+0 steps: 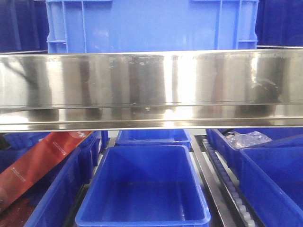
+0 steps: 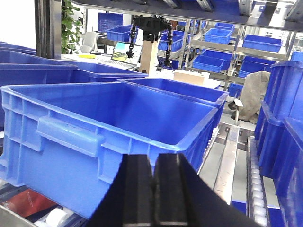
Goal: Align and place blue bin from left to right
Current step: 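Open both grippers and release the bin on the upper shelf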
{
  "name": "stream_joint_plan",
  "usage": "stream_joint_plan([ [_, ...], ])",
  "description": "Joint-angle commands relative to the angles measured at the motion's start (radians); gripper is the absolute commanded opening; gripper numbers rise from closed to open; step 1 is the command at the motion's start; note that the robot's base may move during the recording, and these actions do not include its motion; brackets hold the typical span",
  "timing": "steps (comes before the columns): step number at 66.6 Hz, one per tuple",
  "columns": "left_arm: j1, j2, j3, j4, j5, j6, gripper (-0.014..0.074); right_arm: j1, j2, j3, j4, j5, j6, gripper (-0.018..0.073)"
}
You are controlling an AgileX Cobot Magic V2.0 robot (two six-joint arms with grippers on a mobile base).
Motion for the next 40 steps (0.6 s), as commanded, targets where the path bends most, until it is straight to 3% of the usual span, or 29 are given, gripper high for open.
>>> stream_joint_plan([
  [1,-0.004,-0.006,-0.002,0.005,-0.019,0.001,-0.0111,-0.003,-0.006,0.010,-0.013,-0.012,-0.003,-0.0081],
  [6,-0.004,-0.006,-0.002,0.005,-0.019,0.001,-0.0111,-0.040,-0.014,0.033,-0.015,-0.055,-0.006,-0.0081],
  [11,-0.004,-0.006,-0.002,0.005,-0.019,0.001,-0.0111,-0.113,-0.044,0.075,0.000,-0.145,-0.072,-0.0081],
  [17,-0.004,-0.006,-0.002,0.005,-0.019,0.001,-0.0111,-0.250,-0.105,0.145,0.152,-0.263,-0.230,-0.0081],
  [24,-0.004,-0.006,-0.002,0.005,-0.019,0.001,-0.0111,-0.396,-0.167,0.212,0.301,-0.258,-0.361,-0.0081],
  [32,-0.004,-0.006,-0.002,0.005,-0.019,0.001,-0.0111,-0.514,-0.240,0.290,0.357,-0.252,-0.374,-0.0081],
  [40,-0.004,-0.006,-0.002,0.005,-0.019,0.001,-0.0111,-0.566,-0.298,0.386,0.475,-0.250,-0.404,-0.0081],
])
